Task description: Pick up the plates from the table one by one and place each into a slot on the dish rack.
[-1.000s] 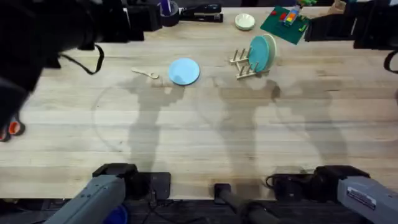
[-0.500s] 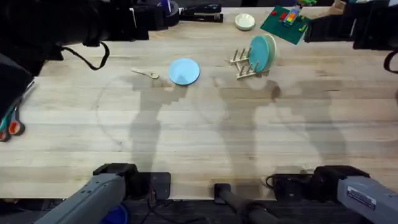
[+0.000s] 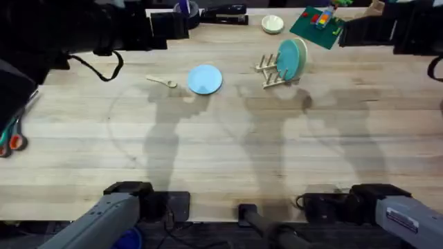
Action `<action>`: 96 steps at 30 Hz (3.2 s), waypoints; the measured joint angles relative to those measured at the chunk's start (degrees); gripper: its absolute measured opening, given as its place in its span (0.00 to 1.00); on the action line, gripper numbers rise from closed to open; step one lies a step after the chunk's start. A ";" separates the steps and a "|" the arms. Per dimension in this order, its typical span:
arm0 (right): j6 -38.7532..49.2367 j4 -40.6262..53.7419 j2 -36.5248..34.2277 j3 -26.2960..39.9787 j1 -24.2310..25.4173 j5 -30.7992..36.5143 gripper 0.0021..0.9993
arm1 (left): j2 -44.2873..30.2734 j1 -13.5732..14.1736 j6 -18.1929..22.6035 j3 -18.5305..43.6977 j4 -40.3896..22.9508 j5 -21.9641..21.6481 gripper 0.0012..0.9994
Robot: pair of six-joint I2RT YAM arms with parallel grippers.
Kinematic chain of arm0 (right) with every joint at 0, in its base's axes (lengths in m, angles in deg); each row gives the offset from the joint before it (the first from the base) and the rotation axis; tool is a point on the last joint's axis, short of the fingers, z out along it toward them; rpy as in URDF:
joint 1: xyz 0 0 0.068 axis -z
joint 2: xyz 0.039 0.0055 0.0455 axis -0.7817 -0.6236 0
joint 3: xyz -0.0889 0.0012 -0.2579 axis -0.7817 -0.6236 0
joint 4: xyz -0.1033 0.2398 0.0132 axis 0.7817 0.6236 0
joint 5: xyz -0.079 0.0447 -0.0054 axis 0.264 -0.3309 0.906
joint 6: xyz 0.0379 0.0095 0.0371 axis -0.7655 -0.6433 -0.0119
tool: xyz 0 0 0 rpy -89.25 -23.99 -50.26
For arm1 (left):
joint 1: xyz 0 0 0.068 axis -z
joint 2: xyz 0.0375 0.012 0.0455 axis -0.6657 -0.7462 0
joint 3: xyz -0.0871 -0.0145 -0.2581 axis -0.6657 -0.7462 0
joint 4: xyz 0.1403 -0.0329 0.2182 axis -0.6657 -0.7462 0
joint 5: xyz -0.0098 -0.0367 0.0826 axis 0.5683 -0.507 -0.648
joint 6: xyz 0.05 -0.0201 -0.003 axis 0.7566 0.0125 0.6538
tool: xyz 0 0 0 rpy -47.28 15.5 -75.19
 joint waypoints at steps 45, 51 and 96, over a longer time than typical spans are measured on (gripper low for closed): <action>0.00 0.00 0.00 0.00 0.00 0.00 0.99 | -26.67 0.00 -0.29 0.13 16.09 16.95 0.04; 0.00 -0.01 0.00 0.00 0.00 0.00 0.99 | -30.69 -0.11 3.28 0.13 16.11 27.08 0.04; 0.00 -0.01 0.02 0.00 0.00 0.00 0.99 | -33.79 -7.23 10.52 0.15 10.97 33.14 0.04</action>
